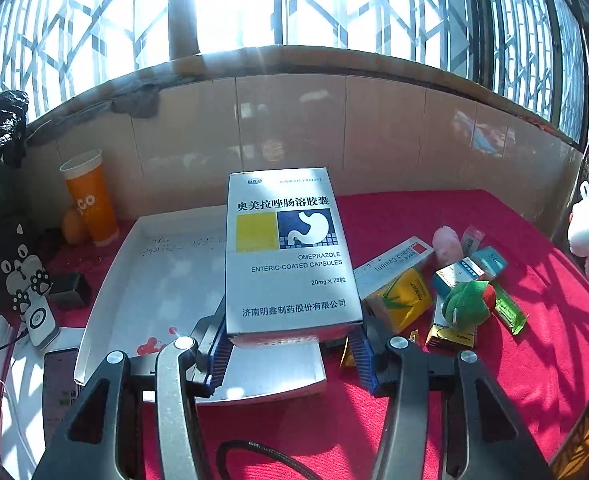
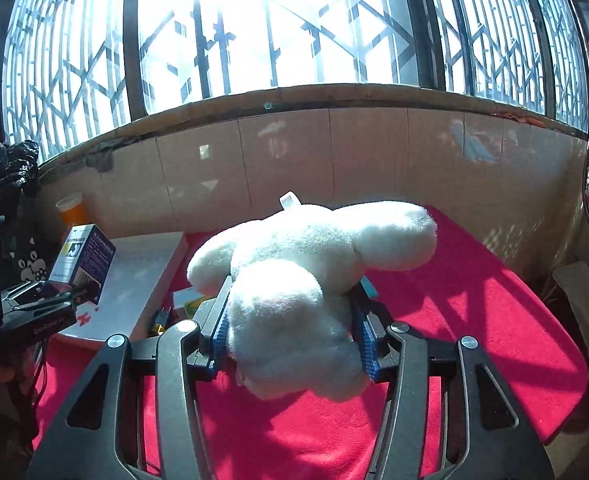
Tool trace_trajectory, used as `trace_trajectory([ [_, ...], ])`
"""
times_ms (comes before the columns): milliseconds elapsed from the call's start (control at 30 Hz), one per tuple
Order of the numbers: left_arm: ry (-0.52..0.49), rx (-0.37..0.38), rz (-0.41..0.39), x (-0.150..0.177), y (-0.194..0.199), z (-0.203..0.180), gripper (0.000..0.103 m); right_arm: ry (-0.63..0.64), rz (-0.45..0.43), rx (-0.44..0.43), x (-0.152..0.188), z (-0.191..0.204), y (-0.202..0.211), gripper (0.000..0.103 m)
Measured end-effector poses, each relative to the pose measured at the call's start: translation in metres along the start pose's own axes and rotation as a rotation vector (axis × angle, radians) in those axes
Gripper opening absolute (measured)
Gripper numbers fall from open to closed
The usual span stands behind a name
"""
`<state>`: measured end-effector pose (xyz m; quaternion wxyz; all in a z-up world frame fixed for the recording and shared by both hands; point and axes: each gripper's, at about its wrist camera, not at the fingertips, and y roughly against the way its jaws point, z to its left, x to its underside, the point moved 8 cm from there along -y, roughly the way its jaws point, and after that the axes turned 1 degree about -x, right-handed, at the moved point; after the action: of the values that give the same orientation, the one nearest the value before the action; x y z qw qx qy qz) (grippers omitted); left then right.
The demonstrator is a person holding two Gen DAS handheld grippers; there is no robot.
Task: Organize objects
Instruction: 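Carry the box with left tool while right tool carries the bunny to the white tray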
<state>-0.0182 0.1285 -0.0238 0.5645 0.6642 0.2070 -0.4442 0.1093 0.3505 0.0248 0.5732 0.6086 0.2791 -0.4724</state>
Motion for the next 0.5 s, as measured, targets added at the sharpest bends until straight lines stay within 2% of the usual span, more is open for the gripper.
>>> trace_trajectory([
  [500, 0.034, -0.057, 0.002, 0.002, -0.001, 0.038, 0.052, 0.032, 0.007, -0.035, -0.008, 0.04, -0.014, 0.051],
])
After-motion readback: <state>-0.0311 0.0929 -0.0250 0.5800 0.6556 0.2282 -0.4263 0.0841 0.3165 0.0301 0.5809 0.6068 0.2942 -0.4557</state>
